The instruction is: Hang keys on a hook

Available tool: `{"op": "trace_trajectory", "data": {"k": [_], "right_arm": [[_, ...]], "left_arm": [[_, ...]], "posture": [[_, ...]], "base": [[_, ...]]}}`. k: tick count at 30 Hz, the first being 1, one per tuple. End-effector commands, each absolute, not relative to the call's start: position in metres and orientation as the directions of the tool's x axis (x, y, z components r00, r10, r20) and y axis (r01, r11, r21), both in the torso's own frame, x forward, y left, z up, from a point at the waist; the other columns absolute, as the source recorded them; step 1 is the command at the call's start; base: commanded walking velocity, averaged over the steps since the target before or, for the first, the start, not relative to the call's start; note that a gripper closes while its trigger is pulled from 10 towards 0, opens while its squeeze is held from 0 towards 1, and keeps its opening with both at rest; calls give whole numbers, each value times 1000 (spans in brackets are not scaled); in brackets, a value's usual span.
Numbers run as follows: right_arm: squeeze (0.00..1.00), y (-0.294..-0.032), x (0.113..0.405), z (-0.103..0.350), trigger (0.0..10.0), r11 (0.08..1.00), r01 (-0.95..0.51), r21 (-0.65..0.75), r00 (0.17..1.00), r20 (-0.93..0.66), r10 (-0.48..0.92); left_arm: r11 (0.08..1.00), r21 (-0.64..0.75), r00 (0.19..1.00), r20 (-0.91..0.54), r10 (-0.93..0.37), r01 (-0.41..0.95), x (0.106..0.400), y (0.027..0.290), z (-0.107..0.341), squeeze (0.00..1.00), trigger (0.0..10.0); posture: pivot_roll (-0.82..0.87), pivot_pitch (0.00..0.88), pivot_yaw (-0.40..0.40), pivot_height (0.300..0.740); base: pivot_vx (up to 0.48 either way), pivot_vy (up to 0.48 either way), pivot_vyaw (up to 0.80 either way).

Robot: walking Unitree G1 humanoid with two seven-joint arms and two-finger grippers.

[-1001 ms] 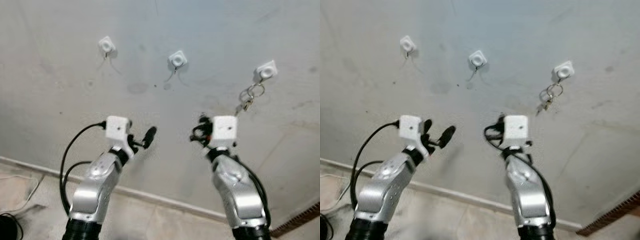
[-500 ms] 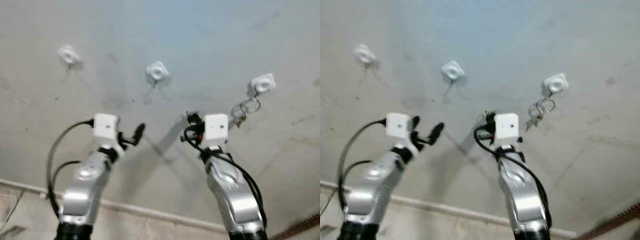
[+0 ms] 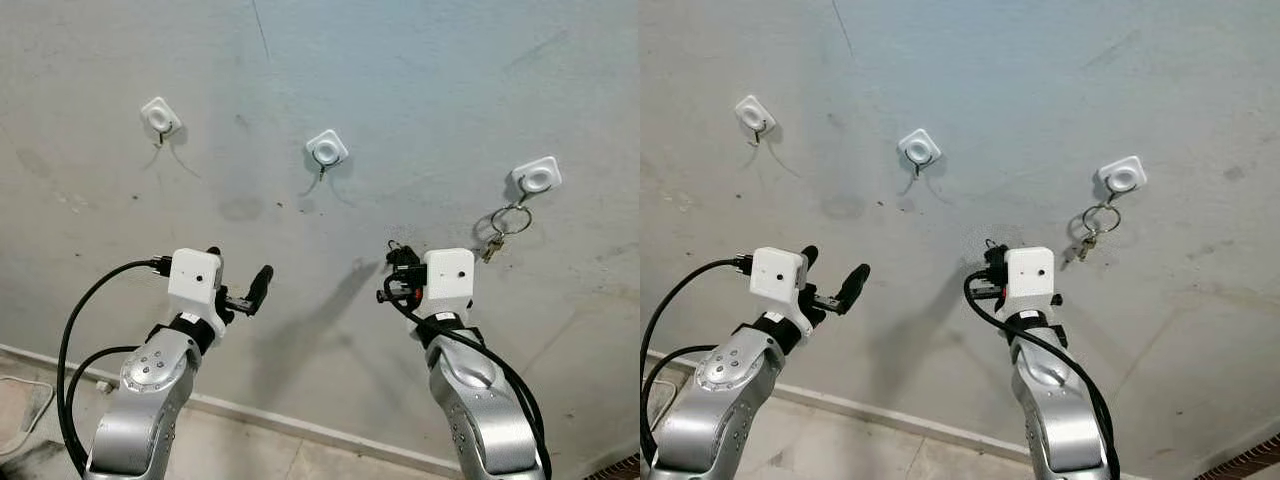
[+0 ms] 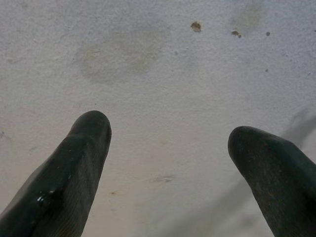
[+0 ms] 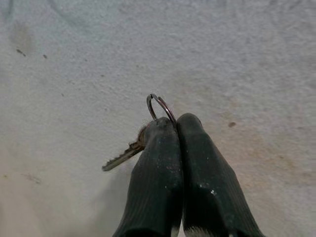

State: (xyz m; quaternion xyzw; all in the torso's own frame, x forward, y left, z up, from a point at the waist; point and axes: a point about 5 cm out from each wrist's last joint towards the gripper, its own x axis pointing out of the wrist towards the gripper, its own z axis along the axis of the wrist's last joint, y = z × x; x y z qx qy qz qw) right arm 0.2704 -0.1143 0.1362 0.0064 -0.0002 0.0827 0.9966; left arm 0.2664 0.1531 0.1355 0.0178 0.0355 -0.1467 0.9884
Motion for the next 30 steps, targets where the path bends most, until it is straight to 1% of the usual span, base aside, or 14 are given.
{"op": "trace_trajectory", "data": {"k": [1,2,6,8,9,10,12,16,22,23,25,30], "right_arm": [[0,-111,268,144,10000,979,-205,11,978,28,205],[0,-107,266,146,10000,971,-240,11,970,28,240],[0,-100,264,151,10000,956,-293,11,956,35,293],[0,-88,263,158,10000,930,-366,12,929,51,365],[0,-74,261,166,10000,897,-441,17,895,80,439],[0,-74,261,166,10000,897,-441,17,895,80,439],[0,-65,262,171,10000,877,-478,43,876,105,472],[0,-55,267,179,10000,855,-511,88,856,145,497],[0,-44,281,196,10000,837,-528,145,842,221,493],[0,-44,281,196,10000,837,-528,145,842,221,493],[0,-38,286,201,10000,823,-534,193,840,236,489],[0,-31,292,203,10000,809,-545,222,834,244,495]], "left_arm": [[956,50,957,-53,-285,288,265,154,144,0,10000],[956,59,957,-56,-283,287,262,155,144,0,10000],[958,63,959,-63,-276,280,260,158,143,0,10000],[958,63,959,-66,-276,280,260,159,143,0,10000],[956,57,956,-64,-285,289,260,159,144,0,10000],[956,57,956,-64,-285,289,260,159,144,0,10000],[952,35,952,-60,-301,304,260,156,146,0,10000],[955,29,953,-65,-294,297,260,158,146,0,10000],[958,42,957,-78,-280,284,261,161,146,0,10000],[958,42,957,-78,-280,284,261,161,146,0,10000],[957,40,956,-78,-283,286,262,159,147,0,10000],[956,36,955,-75,-287,290,263,157,149,0,10000]], "posture": [[158,0,-33,740],[165,0,-29,740],[165,0,-29,740],[174,0,-24,740],[174,0,-21,740],[174,0,-21,740],[178,0,-23,740],[189,0,-23,740],[203,0,-20,740],[203,0,-20,740],[204,0,-19,740],[204,0,-19,740]], "base": [[0,0,0],[0,0,0],[0,0,0],[0,0,0],[0,0,0],[0,0,0],[0,0,0],[0,0,0],[0,0,0],[0,0,0],[0,0,0],[0,0,0]]}}
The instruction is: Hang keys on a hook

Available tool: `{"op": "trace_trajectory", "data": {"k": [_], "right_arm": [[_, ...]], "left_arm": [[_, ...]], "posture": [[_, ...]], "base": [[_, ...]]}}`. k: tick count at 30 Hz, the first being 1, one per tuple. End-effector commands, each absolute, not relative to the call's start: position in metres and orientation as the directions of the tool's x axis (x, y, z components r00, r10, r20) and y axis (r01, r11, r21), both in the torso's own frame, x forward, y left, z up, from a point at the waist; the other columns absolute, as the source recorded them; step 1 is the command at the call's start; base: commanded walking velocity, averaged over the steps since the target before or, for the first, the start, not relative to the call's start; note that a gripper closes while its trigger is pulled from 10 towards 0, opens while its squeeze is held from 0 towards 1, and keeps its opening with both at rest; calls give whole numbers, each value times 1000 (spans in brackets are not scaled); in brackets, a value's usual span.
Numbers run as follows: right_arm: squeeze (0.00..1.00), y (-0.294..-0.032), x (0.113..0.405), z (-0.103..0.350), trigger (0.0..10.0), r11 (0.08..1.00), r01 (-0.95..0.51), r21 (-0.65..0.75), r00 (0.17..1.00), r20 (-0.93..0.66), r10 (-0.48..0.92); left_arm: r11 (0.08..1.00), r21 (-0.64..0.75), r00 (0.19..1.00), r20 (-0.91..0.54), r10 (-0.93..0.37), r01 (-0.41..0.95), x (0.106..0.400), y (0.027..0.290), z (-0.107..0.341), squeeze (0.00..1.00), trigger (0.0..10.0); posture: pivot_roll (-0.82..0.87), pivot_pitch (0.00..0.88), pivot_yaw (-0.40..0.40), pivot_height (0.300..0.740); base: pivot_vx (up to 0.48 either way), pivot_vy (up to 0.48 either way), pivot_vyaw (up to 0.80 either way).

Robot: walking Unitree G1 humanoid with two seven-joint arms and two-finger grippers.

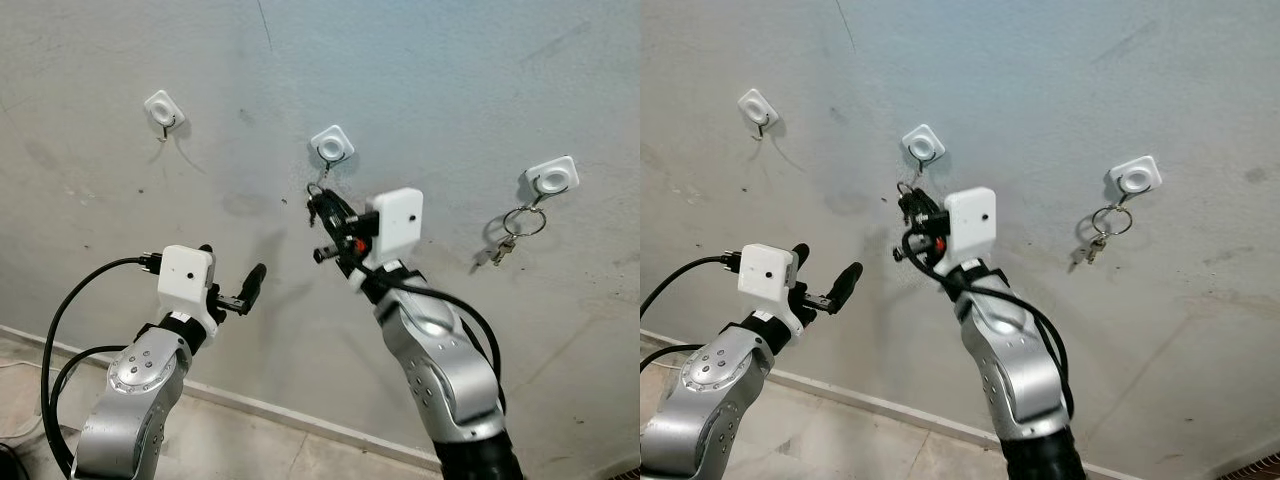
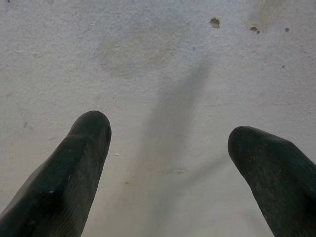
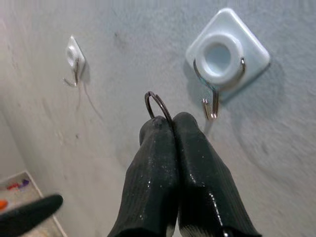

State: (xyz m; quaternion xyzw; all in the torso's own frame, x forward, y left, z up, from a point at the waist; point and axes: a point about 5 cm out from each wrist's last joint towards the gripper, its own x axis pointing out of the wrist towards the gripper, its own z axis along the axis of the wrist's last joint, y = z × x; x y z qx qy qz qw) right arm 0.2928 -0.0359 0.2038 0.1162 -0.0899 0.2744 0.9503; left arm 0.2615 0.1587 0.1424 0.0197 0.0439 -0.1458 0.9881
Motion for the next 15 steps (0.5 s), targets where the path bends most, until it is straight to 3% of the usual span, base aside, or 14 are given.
{"op": "trace_trajectory", "data": {"k": [1,5,15], "right_arm": [[0,-29,293,203,10000,802,-551,233,831,248,499],[0,-24,297,203,10000,791,-556,255,829,248,502],[0,-24,308,200,10000,824,-507,252,859,222,461]], "left_arm": [[956,36,955,-74,-287,291,263,158,149,0,10000],[956,38,955,-73,-288,291,264,158,150,0,10000],[904,8,903,-57,-426,427,267,143,172,0,10000]], "posture": [[216,0,-22,740],[216,0,-22,740],[230,0,-24,740]], "base": [[0,0,0],[0,0,0],[0,0,0]]}}
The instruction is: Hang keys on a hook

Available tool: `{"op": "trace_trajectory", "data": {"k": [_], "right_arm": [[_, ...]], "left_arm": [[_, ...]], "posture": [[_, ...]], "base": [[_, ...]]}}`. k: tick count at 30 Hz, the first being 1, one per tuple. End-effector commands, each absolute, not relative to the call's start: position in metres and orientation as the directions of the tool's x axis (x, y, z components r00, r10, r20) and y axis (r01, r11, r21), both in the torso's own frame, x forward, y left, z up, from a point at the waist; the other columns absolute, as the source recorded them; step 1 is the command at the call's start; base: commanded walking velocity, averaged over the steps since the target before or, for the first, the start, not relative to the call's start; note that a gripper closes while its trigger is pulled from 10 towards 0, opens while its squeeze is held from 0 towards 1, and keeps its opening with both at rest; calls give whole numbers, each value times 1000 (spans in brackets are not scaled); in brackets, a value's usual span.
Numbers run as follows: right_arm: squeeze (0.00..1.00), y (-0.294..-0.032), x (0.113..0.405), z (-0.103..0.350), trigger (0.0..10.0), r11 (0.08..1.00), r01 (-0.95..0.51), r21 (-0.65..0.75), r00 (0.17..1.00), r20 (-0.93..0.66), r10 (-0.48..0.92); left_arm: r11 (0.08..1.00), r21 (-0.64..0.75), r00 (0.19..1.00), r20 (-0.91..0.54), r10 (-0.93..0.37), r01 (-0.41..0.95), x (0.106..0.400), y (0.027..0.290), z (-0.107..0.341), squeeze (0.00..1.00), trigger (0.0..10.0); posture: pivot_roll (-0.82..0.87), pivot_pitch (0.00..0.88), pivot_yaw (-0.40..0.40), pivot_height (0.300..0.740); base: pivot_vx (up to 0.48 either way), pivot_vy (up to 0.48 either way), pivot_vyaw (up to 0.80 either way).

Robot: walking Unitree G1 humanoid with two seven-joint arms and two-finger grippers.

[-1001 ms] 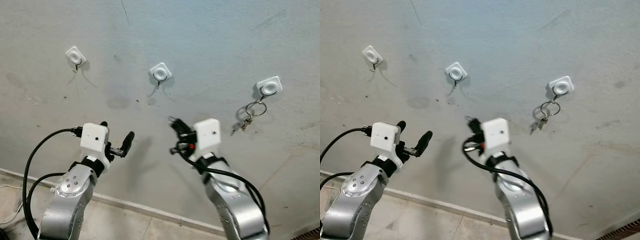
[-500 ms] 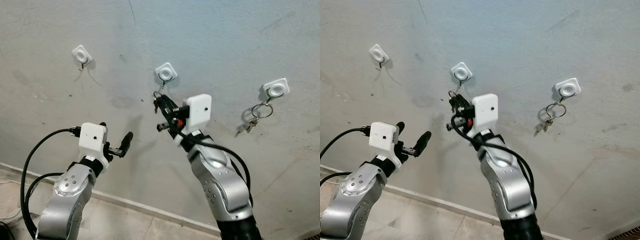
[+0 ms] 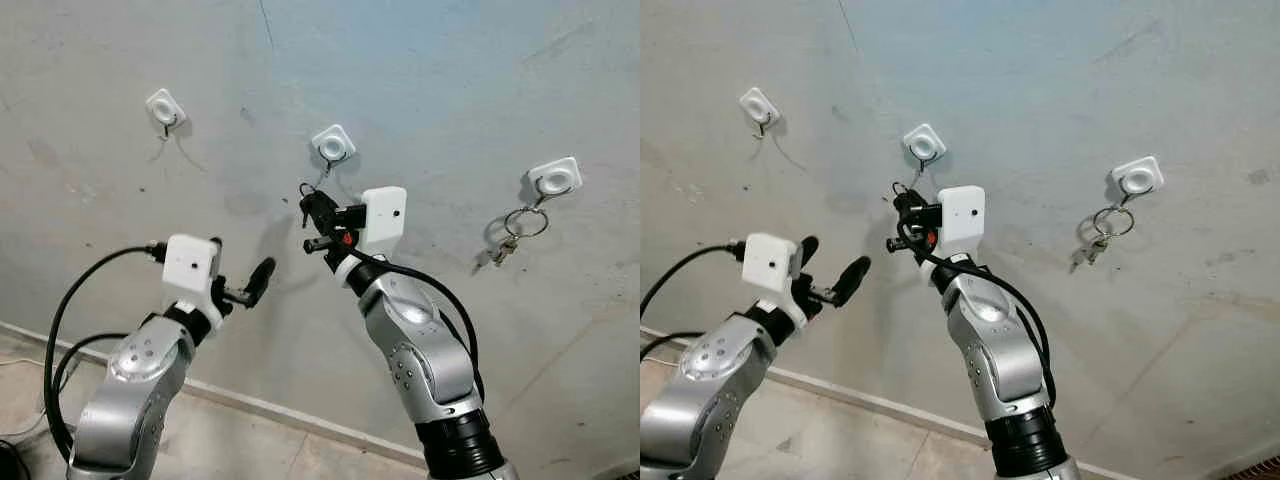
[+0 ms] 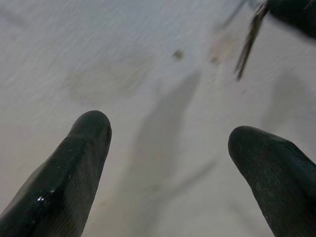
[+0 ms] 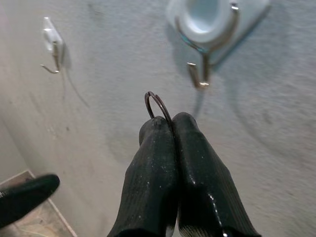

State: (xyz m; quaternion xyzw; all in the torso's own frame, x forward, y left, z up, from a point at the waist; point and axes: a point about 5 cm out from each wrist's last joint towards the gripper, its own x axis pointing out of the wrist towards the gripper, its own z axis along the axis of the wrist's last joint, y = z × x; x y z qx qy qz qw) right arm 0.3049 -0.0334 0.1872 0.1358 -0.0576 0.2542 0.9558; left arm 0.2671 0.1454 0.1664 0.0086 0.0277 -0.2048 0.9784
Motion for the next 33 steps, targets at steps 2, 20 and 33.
{"op": "trace_trajectory", "data": {"k": [2,20,33], "right_arm": [[0,-24,308,199,10000,825,-505,253,860,223,458],[0,-22,316,213,10000,750,-523,406,852,268,449],[0,-28,315,216,10000,731,-558,394,830,294,475]], "left_arm": [[902,-1,901,-46,-431,431,269,141,176,0,10000],[895,-14,893,-54,-446,446,271,137,182,0,10000],[893,-19,891,-61,-449,449,269,137,181,0,10000]], "posture": [[230,0,-24,740],[235,0,-24,740],[238,0,-24,740]], "base": [[0,0,0],[0,0,0],[0,0,0]]}}
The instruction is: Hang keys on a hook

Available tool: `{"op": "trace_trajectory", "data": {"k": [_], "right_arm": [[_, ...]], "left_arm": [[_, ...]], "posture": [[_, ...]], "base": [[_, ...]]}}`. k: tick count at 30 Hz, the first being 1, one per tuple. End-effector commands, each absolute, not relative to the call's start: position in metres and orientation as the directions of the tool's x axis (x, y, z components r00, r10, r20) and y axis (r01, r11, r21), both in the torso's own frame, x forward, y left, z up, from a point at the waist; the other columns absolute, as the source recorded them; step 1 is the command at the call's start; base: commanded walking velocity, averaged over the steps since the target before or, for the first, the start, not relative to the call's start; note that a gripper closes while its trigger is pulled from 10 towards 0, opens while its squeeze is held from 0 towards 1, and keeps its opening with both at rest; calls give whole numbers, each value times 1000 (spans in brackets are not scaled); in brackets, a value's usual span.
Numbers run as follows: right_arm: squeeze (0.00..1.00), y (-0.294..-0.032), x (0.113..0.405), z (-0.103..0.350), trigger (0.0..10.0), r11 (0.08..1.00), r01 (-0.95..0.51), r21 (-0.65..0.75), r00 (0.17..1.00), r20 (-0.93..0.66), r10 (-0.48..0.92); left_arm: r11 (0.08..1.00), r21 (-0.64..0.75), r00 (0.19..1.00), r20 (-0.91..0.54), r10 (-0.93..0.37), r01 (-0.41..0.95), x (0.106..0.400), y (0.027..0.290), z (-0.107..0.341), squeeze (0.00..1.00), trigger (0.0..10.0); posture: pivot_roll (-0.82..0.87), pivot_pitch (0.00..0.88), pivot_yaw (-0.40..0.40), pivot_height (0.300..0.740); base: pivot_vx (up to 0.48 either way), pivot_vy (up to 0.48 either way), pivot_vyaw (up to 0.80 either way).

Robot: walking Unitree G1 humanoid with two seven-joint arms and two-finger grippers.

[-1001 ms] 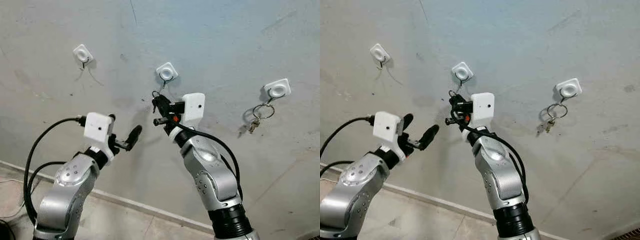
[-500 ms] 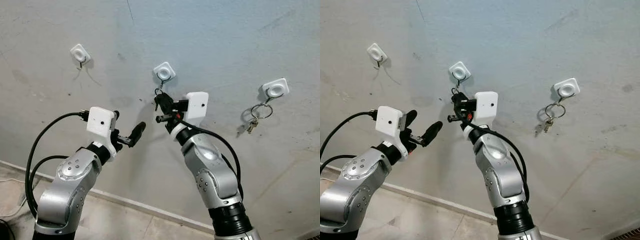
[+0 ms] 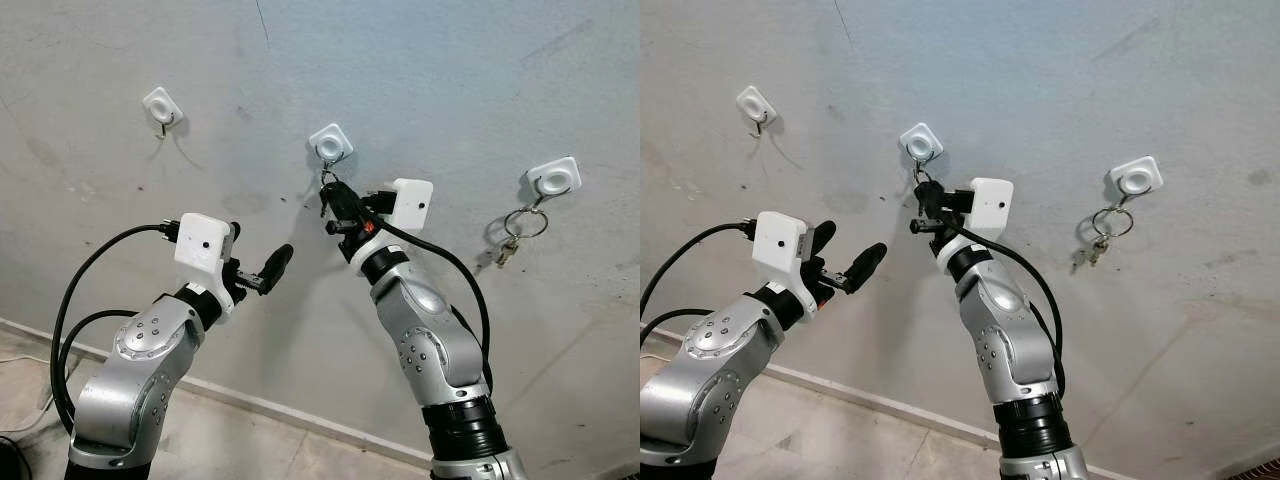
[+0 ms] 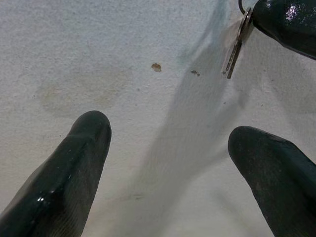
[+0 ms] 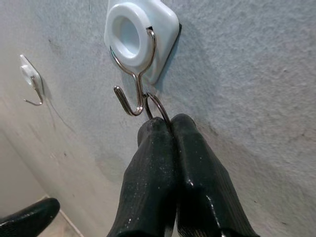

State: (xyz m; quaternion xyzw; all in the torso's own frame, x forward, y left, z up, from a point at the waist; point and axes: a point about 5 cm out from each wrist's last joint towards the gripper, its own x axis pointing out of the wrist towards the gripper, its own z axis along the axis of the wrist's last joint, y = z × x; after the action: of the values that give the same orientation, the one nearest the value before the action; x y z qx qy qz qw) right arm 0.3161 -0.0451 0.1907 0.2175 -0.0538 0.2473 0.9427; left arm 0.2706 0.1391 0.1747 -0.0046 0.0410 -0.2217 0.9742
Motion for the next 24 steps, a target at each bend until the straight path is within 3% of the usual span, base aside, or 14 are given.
{"op": "trace_trajectory", "data": {"k": [1,11,19,24], "right_arm": [[0,-30,314,215,10000,728,-562,393,827,294,480],[0,-45,301,196,10000,730,-622,283,783,228,579],[0,-36,280,203,10000,617,-745,256,667,254,700],[0,-38,284,212,10000,638,-724,262,689,290,664]], "left_arm": [[894,-18,892,-61,-448,448,269,137,181,0,10000],[892,-21,889,-65,-453,452,269,136,180,0,10000],[891,-21,889,-67,-454,454,270,136,180,0,10000],[889,-23,887,-68,-457,457,270,134,179,0,10000]], "posture": [[240,0,-24,740],[235,0,-21,740],[231,0,-14,740],[231,0,-14,740]], "base": [[0,0,0],[0,0,0],[0,0,0],[0,0,0]]}}
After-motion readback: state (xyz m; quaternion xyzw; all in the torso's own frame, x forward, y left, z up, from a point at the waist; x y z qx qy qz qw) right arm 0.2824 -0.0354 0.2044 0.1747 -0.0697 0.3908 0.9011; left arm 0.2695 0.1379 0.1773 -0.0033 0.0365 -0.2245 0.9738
